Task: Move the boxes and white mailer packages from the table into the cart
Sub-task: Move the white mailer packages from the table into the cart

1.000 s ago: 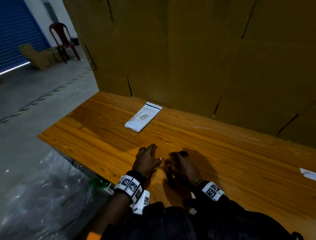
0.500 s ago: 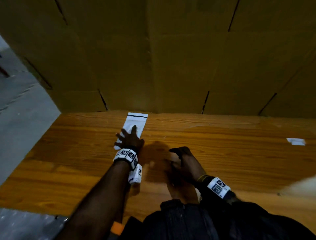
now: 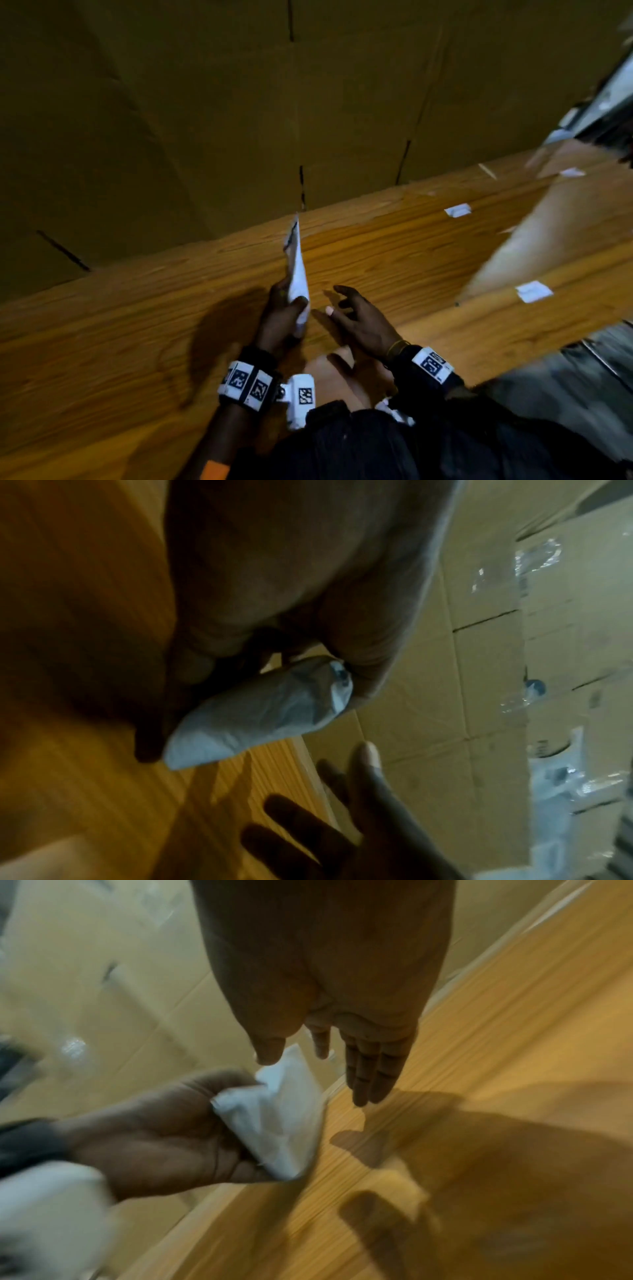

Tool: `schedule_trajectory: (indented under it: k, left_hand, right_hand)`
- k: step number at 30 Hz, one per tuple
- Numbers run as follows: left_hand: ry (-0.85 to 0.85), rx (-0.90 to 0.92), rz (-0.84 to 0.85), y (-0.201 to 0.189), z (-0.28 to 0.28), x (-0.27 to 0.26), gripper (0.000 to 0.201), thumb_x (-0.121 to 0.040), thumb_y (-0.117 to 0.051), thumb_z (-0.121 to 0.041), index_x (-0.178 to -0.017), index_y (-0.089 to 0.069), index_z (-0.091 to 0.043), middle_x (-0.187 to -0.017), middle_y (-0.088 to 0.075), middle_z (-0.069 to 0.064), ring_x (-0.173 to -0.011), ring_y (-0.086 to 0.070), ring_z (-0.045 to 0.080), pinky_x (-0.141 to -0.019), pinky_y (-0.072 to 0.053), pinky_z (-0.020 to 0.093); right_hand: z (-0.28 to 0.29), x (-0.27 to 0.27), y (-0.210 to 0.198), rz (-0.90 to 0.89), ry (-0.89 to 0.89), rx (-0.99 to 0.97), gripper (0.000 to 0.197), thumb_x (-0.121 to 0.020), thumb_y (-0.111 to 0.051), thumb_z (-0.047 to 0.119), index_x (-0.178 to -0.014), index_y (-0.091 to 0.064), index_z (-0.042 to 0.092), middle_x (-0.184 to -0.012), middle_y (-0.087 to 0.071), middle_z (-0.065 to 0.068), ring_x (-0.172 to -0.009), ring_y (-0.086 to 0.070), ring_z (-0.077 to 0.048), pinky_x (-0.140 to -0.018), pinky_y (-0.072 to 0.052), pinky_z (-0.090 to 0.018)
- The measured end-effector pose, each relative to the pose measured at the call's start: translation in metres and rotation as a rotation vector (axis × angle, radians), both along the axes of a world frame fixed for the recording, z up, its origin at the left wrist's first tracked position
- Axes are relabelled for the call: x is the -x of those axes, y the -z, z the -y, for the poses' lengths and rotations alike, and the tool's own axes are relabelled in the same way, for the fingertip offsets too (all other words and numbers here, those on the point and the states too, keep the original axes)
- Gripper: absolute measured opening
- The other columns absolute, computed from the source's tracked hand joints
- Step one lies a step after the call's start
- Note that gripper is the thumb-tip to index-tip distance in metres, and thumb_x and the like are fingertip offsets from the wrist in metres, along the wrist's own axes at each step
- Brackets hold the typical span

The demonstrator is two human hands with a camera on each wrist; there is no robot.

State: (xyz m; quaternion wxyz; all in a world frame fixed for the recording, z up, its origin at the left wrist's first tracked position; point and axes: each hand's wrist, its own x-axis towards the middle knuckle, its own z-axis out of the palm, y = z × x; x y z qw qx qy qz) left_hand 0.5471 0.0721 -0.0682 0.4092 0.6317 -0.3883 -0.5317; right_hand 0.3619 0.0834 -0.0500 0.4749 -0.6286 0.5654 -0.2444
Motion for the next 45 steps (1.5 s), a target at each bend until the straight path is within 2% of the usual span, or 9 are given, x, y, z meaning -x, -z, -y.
schedule_trajectory:
  k: [4,7,13,22,28,31,35,38,45]
  left_hand:
    - [0.204,-0.11,-0.232,-0.013,-0.002,0.088,0.044,-0.076,-0.062,-0.031,-0.118,-0.056,-0.02,-0.117,-0.063,0.015,-0.102,-0.066,0.036,-0.079,-0.055,0.055]
    - [0.317,-0.139,-0.271,-0.017,-0.003,0.146,0.036,-0.08,-0.058,-0.029,-0.11,-0.058,-0.009,-0.113,-0.064,0.022,-0.101,-0.066,0.037,-0.077,-0.055,0.052]
    - [0.542,-0.165,-0.234,-0.019,-0.01,0.286,0.038,-0.089,-0.066,-0.032,-0.126,-0.057,-0.032,-0.119,-0.069,0.003,-0.106,-0.067,0.03,-0.084,-0.056,0.054]
    - [1.007,0.282,0.297,-0.025,-0.066,0.509,0.042,-0.097,-0.05,-0.018,-0.139,-0.044,-0.017,-0.124,-0.058,0.004,-0.107,-0.059,0.023,-0.073,-0.043,0.027]
    - [1.377,0.342,0.402,0.01,-0.099,0.615,0.083,-0.072,-0.056,-0.058,-0.144,-0.039,-0.02,-0.139,-0.053,0.008,-0.128,-0.051,0.023,-0.1,-0.047,0.042]
    - [1.464,0.281,0.293,0.002,-0.102,0.645,0.088,-0.071,-0.065,-0.054,-0.148,-0.038,-0.022,-0.146,-0.044,0.002,-0.135,-0.042,0.015,-0.112,-0.036,0.035]
    - [1.413,0.184,0.128,0.011,-0.088,0.679,0.076,-0.076,-0.077,-0.025,-0.144,-0.041,-0.02,-0.143,-0.048,0.002,-0.129,-0.047,0.013,-0.106,-0.039,0.027]
    - [1.396,0.028,0.034,0.018,-0.071,0.711,0.076,-0.074,-0.078,-0.015,-0.138,-0.04,-0.029,-0.146,-0.046,0.009,-0.129,-0.051,0.027,-0.104,-0.045,0.047]
    - [1.301,-0.006,-0.051,0.023,-0.012,0.801,0.058,-0.081,-0.06,0.018,-0.13,-0.05,-0.011,-0.137,-0.053,0.015,-0.12,-0.057,0.029,-0.092,-0.054,0.032]
  right_hand:
    - [-0.009,0.064,-0.003,0.041,0.113,-0.072,0.078,-0.089,-0.056,0.057,-0.152,-0.018,0.031,-0.145,-0.047,-0.005,-0.125,-0.053,-0.02,-0.086,-0.048,-0.028]
    - [-0.023,0.119,-0.005,0.06,0.2,-0.071,0.085,-0.086,-0.059,0.06,-0.152,-0.01,0.039,-0.131,-0.059,-0.001,-0.098,-0.065,-0.015,-0.065,-0.047,-0.021]
    - [-0.057,0.255,0.0,0.125,0.412,-0.001,0.065,-0.09,-0.066,0.038,-0.144,-0.03,0.042,-0.114,-0.062,0.003,-0.101,-0.065,-0.015,-0.075,-0.054,-0.028]
    - [-0.136,0.426,0.01,0.319,0.797,-0.029,0.015,-0.098,-0.053,0.035,-0.099,-0.066,0.027,-0.089,-0.067,0.013,-0.084,-0.061,-0.004,-0.078,-0.048,-0.019]
    - [-0.189,0.509,0.016,0.264,1.181,-0.068,0.024,-0.09,-0.062,0.038,-0.097,-0.068,0.016,-0.091,-0.072,-0.01,-0.077,-0.068,-0.024,-0.062,-0.057,-0.037]
    - [-0.209,0.543,0.021,0.231,1.306,-0.047,0.01,-0.088,-0.06,0.018,-0.084,-0.069,0.016,-0.087,-0.071,-0.018,-0.072,-0.065,-0.028,-0.066,-0.056,-0.045]
    - [-0.218,0.584,0.047,0.207,1.364,-0.016,0.031,-0.061,-0.06,0.048,-0.082,-0.07,0.027,-0.091,-0.075,-0.005,-0.086,-0.071,-0.026,-0.08,-0.055,-0.053]
    - [-0.208,0.613,0.051,0.194,1.401,0.007,0.036,-0.072,-0.067,0.036,-0.105,-0.067,0.022,-0.104,-0.073,-0.004,-0.094,-0.07,-0.023,-0.087,-0.055,-0.05]
    - [-0.155,0.697,0.046,0.313,1.401,0.002,0.055,-0.085,-0.069,0.005,-0.13,-0.045,0.026,-0.122,-0.064,-0.008,-0.103,-0.066,-0.027,-0.084,-0.057,-0.046]
